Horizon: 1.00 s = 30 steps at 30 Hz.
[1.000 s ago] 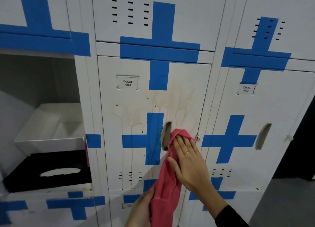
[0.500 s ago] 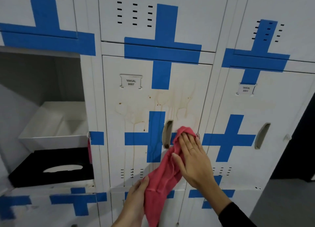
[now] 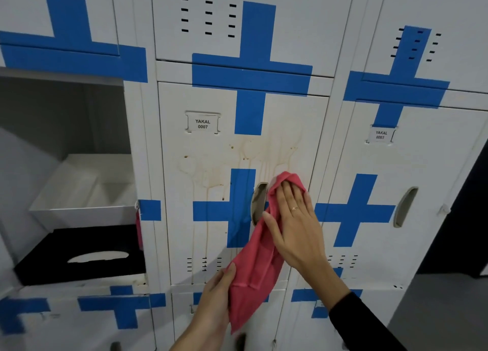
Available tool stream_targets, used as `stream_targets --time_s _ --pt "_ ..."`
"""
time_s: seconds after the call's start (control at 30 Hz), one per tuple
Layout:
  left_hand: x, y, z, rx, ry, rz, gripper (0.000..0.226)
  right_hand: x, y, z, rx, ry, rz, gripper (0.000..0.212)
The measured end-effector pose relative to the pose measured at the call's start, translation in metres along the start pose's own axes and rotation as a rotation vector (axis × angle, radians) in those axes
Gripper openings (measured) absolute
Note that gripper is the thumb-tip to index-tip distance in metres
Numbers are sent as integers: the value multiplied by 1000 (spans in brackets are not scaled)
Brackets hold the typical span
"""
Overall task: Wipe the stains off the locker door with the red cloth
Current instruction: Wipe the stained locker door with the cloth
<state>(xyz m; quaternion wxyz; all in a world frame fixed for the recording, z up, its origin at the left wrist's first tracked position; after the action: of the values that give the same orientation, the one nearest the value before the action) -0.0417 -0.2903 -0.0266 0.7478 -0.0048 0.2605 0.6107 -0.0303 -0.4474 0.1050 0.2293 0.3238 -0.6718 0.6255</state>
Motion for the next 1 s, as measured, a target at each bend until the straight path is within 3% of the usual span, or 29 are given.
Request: stream_targets --time_s 0.17,0.37,0.57,0.8,1.0 --pt "-1 -1 -1 5 -3 6 32 -13 12 5 108 85 -119 69" --pt "1 -1 2 10 -15 16 25 2 -7 6 23 33 -2 68" --pt "0 3 2 25 1 6 28 -5 1 6 98 97 -111 68" --pt "-6 4 3 26 -17 -10 28 14 -17 -3 18 21 5 66" --pt "-12 11 3 49 28 -9 27 9 -16 -6 143 158 -87 61"
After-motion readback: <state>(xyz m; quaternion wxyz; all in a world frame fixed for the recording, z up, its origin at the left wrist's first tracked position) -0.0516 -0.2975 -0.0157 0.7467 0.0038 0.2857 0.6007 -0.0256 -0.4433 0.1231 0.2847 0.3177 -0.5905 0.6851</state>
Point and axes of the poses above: each hand's wrist, its own y-axis away from the middle knuckle, its own x-axis out of the back of the hand, z = x × y, the point moved 6 cm from there along -y, towards the middle knuckle, and after that the axes turned 4 degrees about -y, right-handed, at the moved point
